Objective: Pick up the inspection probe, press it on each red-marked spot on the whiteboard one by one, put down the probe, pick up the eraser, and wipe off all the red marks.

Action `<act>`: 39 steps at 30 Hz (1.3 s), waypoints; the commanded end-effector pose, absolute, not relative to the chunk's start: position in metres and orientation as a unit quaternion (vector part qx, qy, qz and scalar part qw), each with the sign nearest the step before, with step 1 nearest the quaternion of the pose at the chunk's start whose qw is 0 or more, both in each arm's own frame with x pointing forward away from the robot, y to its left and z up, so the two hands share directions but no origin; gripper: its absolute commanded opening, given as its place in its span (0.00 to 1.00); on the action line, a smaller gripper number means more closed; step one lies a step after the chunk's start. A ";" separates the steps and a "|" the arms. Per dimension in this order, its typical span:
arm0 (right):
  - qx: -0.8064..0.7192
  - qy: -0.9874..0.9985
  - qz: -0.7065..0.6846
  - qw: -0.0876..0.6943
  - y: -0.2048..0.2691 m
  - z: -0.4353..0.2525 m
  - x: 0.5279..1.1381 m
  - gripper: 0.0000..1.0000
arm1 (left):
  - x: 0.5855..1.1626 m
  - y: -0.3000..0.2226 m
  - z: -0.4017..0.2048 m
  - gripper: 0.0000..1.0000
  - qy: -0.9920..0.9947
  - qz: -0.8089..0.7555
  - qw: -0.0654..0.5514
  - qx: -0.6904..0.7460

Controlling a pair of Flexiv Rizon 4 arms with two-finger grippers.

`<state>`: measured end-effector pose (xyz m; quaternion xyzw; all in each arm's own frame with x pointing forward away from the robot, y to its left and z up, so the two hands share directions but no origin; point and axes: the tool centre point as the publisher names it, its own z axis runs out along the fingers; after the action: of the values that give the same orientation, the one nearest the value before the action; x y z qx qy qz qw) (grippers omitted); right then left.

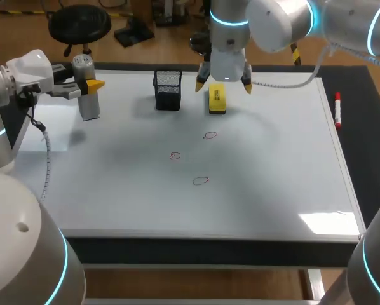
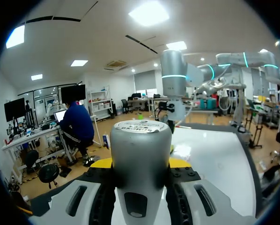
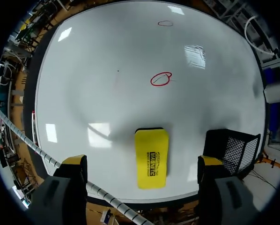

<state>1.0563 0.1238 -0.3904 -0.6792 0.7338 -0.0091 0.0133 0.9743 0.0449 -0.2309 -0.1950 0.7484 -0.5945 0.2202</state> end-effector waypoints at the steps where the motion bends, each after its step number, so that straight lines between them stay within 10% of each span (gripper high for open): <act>1: -0.679 0.734 -0.005 0.006 0.127 -0.402 1.062 1.00 | 0.974 0.045 -0.231 0.00 0.747 -0.595 0.222 -0.195; 29: -0.679 0.734 -0.007 -0.003 0.132 -0.417 1.072 0.98 | 0.974 0.045 -0.231 0.00 0.747 -0.595 0.222 -0.195; 31: -0.681 0.732 -0.008 -0.005 0.132 -0.417 1.072 0.73 | 0.974 0.045 -0.231 0.00 0.747 -0.595 0.222 -0.195; 33: -0.681 0.733 -0.007 -0.006 0.133 -0.418 1.072 0.06 | 0.974 0.045 -0.231 0.00 0.747 -0.595 0.222 -0.195; 39: -0.679 0.735 -0.004 -0.002 0.131 -0.419 1.072 0.00 | 0.974 0.045 -0.231 0.00 0.747 -0.595 0.222 -0.195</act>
<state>1.0696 0.1329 -0.4185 -0.6779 0.7351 -0.0041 -0.0010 0.9743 0.0449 -0.2309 -0.1950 0.7484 -0.5944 0.2202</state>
